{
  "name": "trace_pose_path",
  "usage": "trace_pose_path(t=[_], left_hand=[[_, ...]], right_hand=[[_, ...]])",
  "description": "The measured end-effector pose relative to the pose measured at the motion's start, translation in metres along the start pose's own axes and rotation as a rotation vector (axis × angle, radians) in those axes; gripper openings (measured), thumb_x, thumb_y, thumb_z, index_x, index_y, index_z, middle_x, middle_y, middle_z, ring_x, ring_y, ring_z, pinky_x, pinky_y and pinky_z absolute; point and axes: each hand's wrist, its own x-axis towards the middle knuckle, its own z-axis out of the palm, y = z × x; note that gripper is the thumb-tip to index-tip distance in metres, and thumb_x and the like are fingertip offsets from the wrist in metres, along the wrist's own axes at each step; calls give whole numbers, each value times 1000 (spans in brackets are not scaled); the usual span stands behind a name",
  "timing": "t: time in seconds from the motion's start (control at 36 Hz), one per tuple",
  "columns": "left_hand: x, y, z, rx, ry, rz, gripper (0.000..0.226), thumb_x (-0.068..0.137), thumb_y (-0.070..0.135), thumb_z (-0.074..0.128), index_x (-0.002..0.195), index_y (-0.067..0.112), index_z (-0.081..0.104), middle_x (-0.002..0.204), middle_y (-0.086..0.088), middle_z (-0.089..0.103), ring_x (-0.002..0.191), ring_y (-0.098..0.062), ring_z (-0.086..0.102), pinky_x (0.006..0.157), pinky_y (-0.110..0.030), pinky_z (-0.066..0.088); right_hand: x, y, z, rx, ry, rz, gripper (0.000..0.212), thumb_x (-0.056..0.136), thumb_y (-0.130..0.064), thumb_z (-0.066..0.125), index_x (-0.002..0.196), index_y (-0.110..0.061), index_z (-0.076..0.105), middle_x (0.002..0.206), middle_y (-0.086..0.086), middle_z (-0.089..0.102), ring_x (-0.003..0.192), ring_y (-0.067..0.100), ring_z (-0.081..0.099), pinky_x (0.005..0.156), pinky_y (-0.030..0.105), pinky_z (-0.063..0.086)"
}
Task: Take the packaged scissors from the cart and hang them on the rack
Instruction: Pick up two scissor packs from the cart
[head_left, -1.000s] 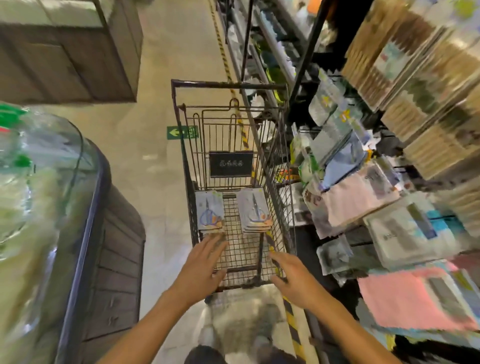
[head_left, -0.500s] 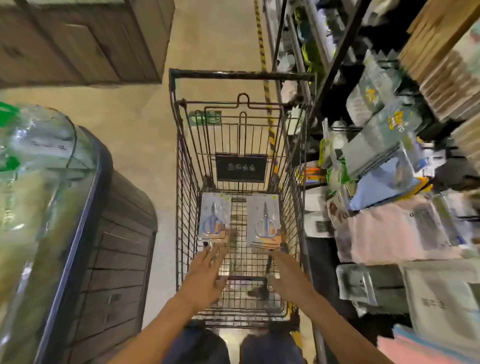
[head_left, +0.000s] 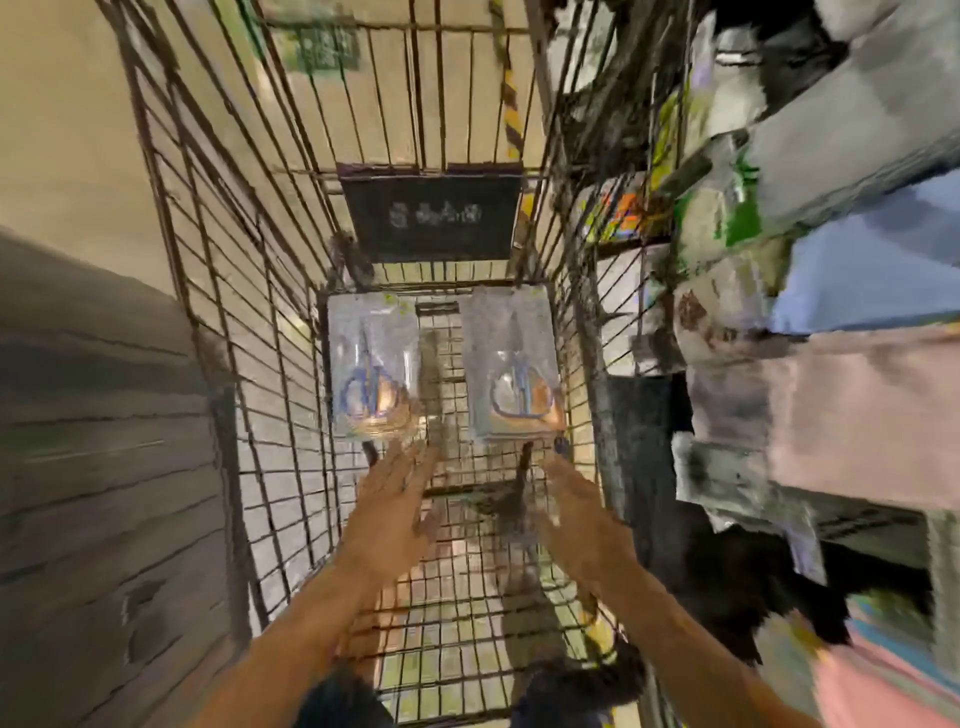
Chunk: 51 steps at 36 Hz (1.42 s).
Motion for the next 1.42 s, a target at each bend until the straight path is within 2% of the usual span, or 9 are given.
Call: trace_pose_path(t=[0.08,0.19,0.28,0.53,0.81,1.03,1.19,1.31,1.42], left_hand=[[23,-17,-1,3,-35,-2,76,105,36,54,166,27,10,174,-2,4,160,-28,-1,118,-26,-11],[46,-31,0,22,-12,6,72,103,33,57,165,24,21,173,-5,13,160,-31,7,125,-30,-4],[58,-37,4,31,-10,-2,73,104,37,54,166,25,17,173,0,10,160,-26,4,131,-40,9],[69,-46,15,-17,-49,-18,78,106,39,49,167,26,1,174,3,-2,160,-21,-8,131,-39,3],[69,-48,6,-104,-23,-43,79,105,36,54,167,27,5,174,0,5,160,-19,-3,131,-36,7],[75,-51,9,-134,-4,-41,81,104,38,54,167,28,4,173,4,2,160,-17,-3,131,-40,12],[78,-54,15,-153,51,10,83,102,33,60,167,23,10,170,-4,14,158,-20,9,129,-42,22],[81,-53,13,-218,38,-18,82,101,32,61,166,26,12,170,-2,16,158,-18,12,129,-42,21],[85,-48,3,-334,8,-48,79,102,29,62,166,27,15,167,1,26,155,-16,24,128,-42,26]], right_hand=[[30,0,12,-31,-13,5,60,93,-21,68,148,-8,47,141,17,54,134,36,48,111,38,35],[75,-5,16,87,102,-34,67,91,-10,72,150,-7,41,148,19,46,136,35,47,112,46,44],[108,-1,22,97,180,-105,72,89,-12,73,151,-11,36,147,15,41,135,29,45,106,47,51],[163,5,56,26,394,-11,61,92,-36,66,145,-19,39,149,5,34,131,23,38,95,51,56],[168,-14,48,124,415,154,101,71,-18,91,150,-10,29,146,11,41,134,31,44,106,52,49],[176,-20,44,18,254,326,141,57,-42,98,161,-13,8,163,19,23,150,41,20,120,59,28],[166,-20,51,77,371,352,124,62,-38,97,159,-14,24,152,15,41,141,35,35,115,50,35],[155,-16,57,362,438,264,98,77,-20,88,157,-17,31,128,10,63,114,27,64,85,35,58],[141,-16,58,597,345,205,60,99,-17,65,152,-24,38,108,-12,65,101,21,72,60,17,58]])
